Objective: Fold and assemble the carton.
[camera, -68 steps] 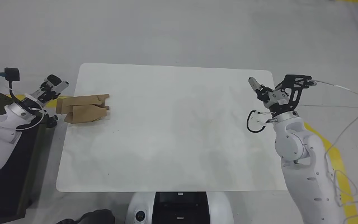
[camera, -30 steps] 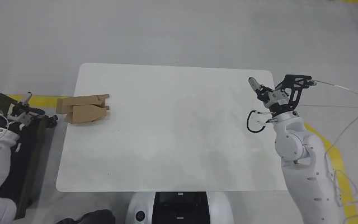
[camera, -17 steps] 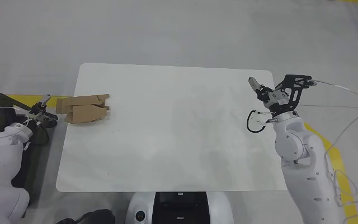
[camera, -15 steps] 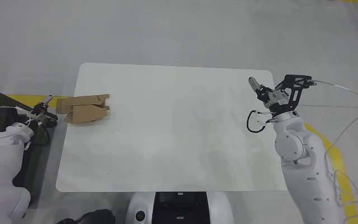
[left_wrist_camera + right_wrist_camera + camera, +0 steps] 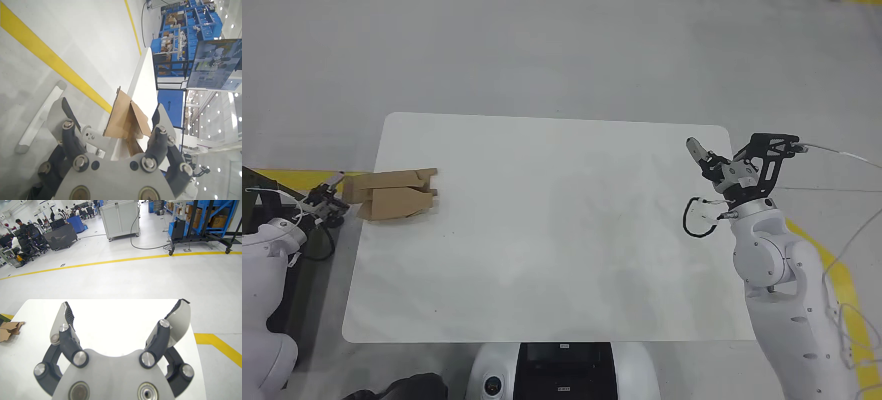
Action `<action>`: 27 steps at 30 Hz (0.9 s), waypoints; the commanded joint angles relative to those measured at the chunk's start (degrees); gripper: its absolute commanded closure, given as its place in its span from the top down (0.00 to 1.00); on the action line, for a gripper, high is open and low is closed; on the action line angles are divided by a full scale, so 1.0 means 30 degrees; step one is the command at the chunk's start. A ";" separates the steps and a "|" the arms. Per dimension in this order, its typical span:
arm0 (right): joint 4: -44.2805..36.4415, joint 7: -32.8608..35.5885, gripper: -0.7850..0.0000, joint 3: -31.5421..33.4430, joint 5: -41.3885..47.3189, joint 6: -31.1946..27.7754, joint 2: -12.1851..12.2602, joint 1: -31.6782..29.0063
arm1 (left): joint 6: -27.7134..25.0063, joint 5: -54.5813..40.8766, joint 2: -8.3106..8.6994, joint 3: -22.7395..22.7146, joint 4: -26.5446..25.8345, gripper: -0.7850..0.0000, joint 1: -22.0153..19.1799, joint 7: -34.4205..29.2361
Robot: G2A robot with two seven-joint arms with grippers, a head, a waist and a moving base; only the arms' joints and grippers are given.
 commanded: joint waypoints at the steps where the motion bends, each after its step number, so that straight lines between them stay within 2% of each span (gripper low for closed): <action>1: 0.0000 0.0000 1.00 0.0000 -0.0001 0.0000 0.0000 0.0000 | 0.0074 0.0744 -0.0085 0.0288 -0.0315 0.48 -0.0103 -0.0420; 3: 0.0000 0.0000 1.00 0.0000 -0.0001 0.0000 0.0000 0.0000 | 0.0205 0.1087 -0.0137 0.0432 -0.0430 0.35 -0.0139 -0.0675; 6: 0.0000 0.0000 1.00 0.0000 -0.0001 0.0000 0.0000 0.0000 | 0.0205 0.1087 -0.0137 0.0432 -0.0430 0.29 -0.0139 -0.0675; 8: 0.0000 0.0000 1.00 0.0000 -0.0001 0.0000 0.0000 0.0000 | 0.0205 0.1087 -0.0137 0.0432 -0.0430 0.04 -0.0139 -0.0675; 9: 0.0000 0.0000 1.00 0.0000 -0.0001 0.0000 0.0000 0.0000 | 0.0205 0.1087 -0.0137 0.0432 -0.0430 0.00 -0.0139 -0.0675; 27: 0.0000 0.0000 1.00 0.0000 -0.0001 0.0000 0.0000 0.0000 | 0.0205 0.1087 -0.0137 0.0432 -0.0430 0.00 -0.0139 -0.0675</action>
